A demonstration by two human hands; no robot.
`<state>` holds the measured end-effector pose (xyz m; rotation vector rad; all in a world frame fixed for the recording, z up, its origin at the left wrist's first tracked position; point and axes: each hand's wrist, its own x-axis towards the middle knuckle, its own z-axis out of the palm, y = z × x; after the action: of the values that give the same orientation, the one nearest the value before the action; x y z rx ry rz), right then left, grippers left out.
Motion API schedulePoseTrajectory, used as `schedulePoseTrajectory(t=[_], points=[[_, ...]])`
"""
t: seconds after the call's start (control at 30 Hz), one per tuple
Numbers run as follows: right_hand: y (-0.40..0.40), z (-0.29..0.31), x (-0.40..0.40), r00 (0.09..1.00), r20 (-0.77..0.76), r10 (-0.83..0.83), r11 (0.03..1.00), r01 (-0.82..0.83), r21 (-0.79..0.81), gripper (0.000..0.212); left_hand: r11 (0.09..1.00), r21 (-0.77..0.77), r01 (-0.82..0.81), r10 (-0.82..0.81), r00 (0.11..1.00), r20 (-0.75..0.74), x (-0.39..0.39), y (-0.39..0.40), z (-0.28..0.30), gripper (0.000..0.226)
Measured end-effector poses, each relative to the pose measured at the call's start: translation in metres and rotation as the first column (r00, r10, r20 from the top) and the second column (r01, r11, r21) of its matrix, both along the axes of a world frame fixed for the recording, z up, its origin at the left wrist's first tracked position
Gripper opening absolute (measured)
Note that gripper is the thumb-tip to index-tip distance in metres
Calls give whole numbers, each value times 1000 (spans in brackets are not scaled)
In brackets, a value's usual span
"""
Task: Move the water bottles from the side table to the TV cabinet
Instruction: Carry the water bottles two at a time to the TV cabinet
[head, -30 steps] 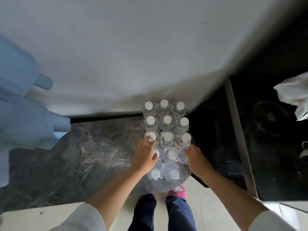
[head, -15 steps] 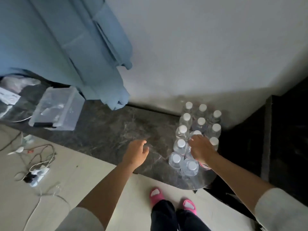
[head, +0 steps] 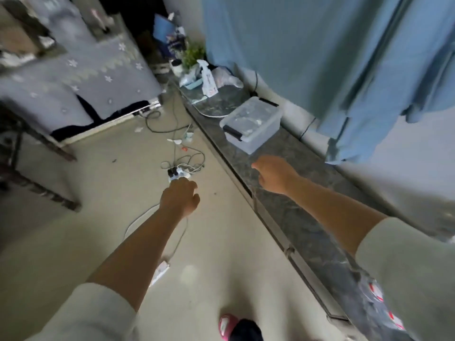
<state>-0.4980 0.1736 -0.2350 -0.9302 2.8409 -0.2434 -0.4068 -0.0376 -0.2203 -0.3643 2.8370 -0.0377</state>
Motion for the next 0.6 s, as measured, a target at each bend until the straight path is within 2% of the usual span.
schedulePoseTrajectory(t=[0.1, 0.3, 0.43, 0.6], points=[[-86, 21, -7, 990, -81, 113, 993, -116, -34, 32, 994, -30, -105, 104, 994, -36, 18, -73, 20, 40], [-253, 65, 4, 935, -218, 281, 955, -295, -35, 36, 954, -61, -293, 285, 952, -109, 52, -213, 61, 40], [-333, 84, 8, 911, -222, 348, 924, -373, -81, 34, 925, -42, -379, 368, 916, -159, 70, -278, 78, 40], [-446, 105, 9, 831, -269, 486, 851, -520, -70, 37, 856, -10, -517, 500, 833, -237, 90, -370, 97, 34]])
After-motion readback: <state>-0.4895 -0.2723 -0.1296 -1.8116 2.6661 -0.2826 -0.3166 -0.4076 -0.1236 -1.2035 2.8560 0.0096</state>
